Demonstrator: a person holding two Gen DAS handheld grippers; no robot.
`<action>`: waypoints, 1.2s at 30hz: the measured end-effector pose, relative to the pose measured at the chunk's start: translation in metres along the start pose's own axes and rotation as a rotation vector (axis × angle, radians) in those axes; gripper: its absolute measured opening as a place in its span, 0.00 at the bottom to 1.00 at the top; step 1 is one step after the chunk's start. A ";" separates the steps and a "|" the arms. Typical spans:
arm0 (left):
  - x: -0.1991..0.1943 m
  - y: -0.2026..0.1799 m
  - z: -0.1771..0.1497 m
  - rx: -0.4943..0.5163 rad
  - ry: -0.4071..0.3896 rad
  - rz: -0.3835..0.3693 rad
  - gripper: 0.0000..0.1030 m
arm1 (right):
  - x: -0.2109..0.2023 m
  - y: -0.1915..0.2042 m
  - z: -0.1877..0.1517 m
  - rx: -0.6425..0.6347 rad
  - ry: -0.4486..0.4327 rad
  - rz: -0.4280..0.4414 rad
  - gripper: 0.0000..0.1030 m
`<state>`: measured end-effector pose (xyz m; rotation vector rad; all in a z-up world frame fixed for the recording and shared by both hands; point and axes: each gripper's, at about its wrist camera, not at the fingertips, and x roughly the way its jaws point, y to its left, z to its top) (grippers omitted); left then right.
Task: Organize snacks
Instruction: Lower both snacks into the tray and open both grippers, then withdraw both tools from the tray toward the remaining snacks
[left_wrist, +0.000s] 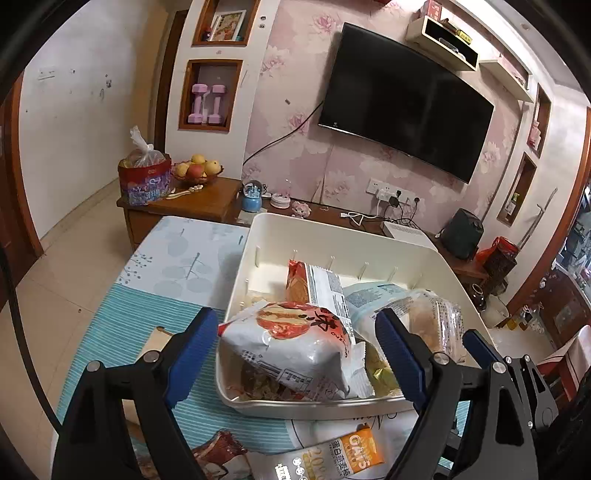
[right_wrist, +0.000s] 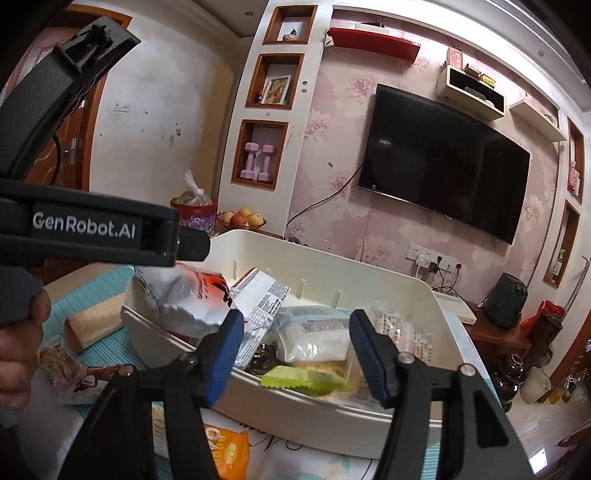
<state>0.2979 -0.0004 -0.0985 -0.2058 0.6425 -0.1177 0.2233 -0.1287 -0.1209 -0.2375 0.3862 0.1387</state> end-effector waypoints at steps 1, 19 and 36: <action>-0.004 0.001 0.001 -0.001 0.000 0.004 0.84 | -0.001 0.000 0.001 0.001 0.002 0.000 0.60; -0.095 0.013 -0.008 0.062 -0.017 0.113 0.86 | -0.054 -0.018 0.008 0.186 0.129 0.004 0.69; -0.160 0.031 -0.064 0.160 0.016 0.260 0.87 | -0.124 -0.020 0.008 0.338 0.187 0.038 0.79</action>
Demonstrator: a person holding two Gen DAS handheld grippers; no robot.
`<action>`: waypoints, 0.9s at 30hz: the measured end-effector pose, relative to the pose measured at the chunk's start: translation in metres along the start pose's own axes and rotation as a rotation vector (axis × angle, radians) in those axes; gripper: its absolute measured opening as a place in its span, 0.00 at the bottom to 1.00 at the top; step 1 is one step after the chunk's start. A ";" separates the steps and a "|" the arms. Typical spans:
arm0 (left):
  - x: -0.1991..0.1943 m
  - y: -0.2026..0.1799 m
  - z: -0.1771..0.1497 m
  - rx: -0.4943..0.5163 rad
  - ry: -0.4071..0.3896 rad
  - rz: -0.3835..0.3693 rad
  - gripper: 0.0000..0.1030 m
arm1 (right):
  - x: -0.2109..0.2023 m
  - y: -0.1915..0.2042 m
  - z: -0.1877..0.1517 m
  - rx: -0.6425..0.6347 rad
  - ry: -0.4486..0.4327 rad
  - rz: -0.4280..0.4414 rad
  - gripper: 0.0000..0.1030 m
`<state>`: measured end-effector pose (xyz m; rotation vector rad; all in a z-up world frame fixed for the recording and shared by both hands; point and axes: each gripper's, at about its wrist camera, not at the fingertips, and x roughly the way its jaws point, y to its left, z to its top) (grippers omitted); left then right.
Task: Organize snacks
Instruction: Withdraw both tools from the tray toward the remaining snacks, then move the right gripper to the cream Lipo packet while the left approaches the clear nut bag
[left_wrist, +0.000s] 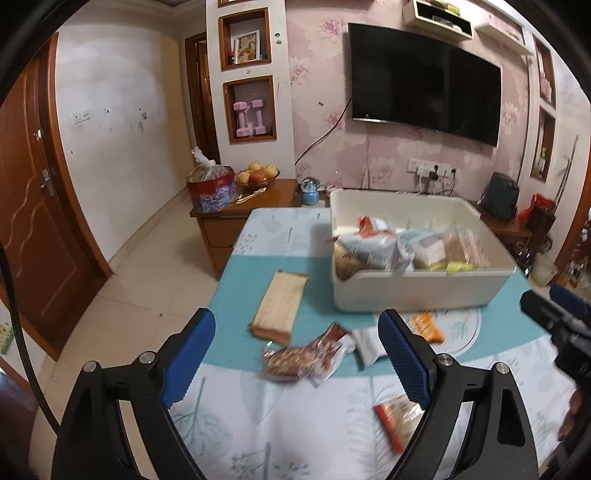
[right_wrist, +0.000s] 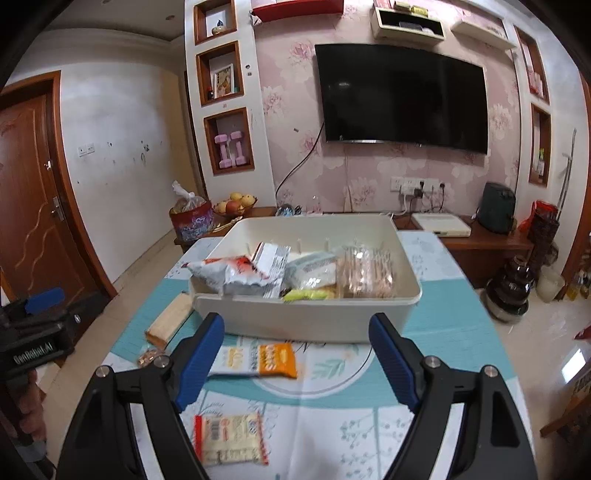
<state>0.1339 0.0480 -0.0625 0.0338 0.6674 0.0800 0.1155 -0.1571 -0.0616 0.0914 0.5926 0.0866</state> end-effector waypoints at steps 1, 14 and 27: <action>-0.001 0.001 -0.004 0.011 0.002 0.011 0.87 | -0.001 0.001 -0.002 0.009 0.011 0.006 0.79; 0.013 -0.022 -0.060 0.356 0.066 0.043 0.87 | 0.012 0.010 -0.045 0.096 0.266 0.025 0.79; 0.036 -0.038 -0.082 0.656 0.072 0.042 0.87 | 0.028 0.043 -0.085 0.099 0.431 0.143 0.79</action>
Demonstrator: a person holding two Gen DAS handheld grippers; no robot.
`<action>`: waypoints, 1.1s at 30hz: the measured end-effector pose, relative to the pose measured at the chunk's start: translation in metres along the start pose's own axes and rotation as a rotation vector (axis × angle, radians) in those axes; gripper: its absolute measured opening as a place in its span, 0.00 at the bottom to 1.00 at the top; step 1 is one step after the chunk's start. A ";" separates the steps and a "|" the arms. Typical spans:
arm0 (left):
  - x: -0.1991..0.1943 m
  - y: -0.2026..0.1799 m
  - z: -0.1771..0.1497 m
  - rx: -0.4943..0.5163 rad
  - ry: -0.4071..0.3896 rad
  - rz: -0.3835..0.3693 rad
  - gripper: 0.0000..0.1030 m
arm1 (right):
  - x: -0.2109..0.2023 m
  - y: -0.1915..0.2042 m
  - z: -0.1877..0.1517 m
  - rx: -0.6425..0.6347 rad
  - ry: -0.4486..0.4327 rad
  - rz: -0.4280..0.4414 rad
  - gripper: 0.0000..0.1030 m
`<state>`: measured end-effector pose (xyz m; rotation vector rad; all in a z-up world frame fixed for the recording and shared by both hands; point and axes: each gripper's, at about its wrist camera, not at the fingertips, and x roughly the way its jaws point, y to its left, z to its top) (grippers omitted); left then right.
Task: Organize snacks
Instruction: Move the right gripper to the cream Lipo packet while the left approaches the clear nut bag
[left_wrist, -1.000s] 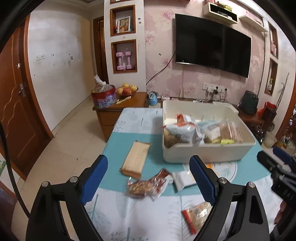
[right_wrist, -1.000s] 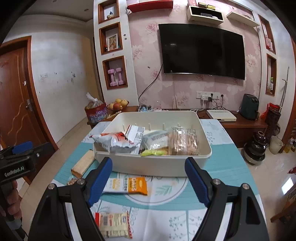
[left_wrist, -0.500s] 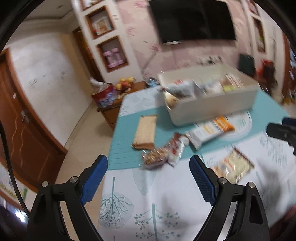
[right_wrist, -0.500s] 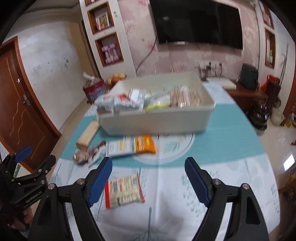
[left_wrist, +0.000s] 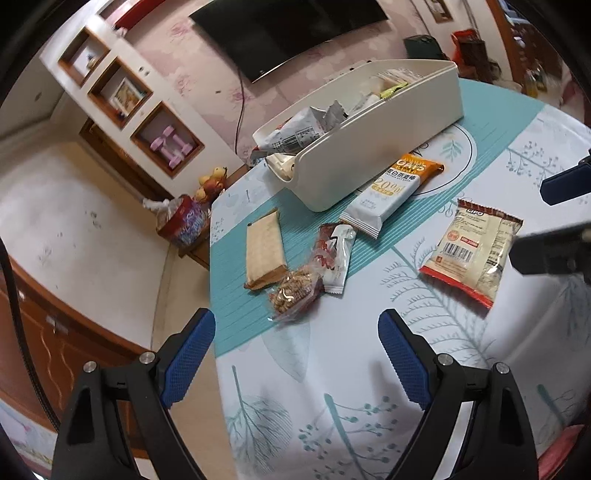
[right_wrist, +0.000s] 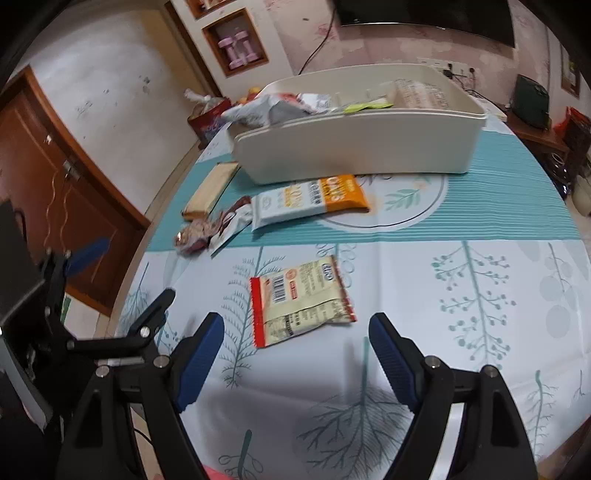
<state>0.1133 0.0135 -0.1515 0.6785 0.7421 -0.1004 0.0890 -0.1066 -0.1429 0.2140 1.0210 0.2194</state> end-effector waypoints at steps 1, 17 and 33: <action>0.002 0.000 0.001 0.011 -0.005 0.000 0.87 | 0.002 0.002 -0.001 -0.013 0.002 -0.003 0.79; 0.065 0.003 0.012 0.102 0.068 -0.066 0.87 | 0.038 0.016 -0.011 -0.202 0.009 -0.084 0.79; 0.112 0.016 0.021 0.015 0.114 -0.154 0.87 | 0.059 0.012 -0.011 -0.226 0.003 -0.129 0.79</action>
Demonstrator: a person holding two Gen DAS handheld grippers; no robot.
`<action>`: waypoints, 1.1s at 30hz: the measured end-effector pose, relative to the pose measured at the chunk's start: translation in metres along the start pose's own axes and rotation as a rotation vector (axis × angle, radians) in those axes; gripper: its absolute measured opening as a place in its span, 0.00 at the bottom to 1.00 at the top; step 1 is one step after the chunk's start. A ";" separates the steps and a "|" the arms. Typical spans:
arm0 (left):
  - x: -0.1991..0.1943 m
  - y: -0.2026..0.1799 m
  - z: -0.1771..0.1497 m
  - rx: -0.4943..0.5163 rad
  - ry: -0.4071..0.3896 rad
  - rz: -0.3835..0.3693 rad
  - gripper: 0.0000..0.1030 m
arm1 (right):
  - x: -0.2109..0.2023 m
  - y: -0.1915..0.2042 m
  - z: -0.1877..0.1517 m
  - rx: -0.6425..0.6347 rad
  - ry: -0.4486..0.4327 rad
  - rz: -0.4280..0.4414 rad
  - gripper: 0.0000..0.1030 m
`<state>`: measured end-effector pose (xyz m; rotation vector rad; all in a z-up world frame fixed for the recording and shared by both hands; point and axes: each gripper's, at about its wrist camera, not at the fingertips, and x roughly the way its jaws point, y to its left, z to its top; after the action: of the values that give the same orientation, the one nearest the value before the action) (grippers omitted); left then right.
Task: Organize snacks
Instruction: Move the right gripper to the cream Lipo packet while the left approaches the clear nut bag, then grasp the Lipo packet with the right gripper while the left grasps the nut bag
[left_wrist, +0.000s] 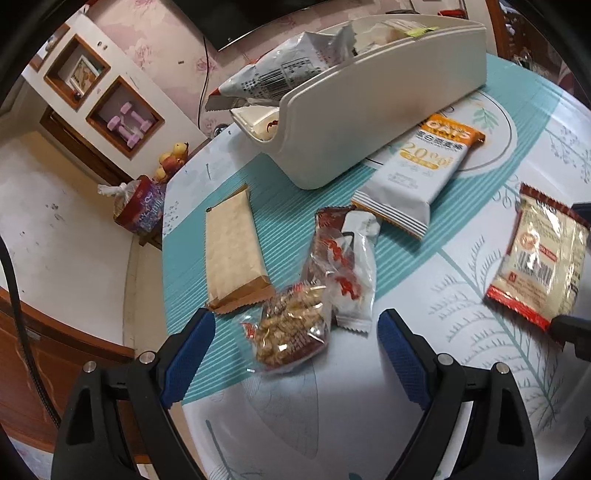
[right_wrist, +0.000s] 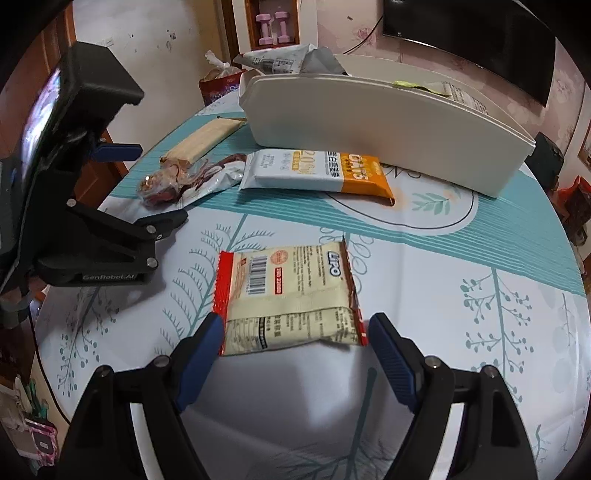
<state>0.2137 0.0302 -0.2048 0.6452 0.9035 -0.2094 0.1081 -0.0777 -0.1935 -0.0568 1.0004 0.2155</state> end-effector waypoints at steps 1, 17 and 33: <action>0.002 0.002 0.001 -0.013 -0.001 -0.012 0.87 | 0.000 0.000 0.000 0.002 -0.006 0.001 0.79; 0.011 0.013 0.002 -0.164 0.007 -0.133 0.57 | 0.004 0.004 0.002 -0.016 -0.040 -0.002 0.68; 0.002 0.027 -0.012 -0.329 0.026 -0.166 0.43 | -0.002 0.000 -0.002 -0.002 -0.048 0.005 0.57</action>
<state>0.2187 0.0588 -0.1996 0.2685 0.9912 -0.1950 0.1056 -0.0782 -0.1932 -0.0510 0.9523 0.2213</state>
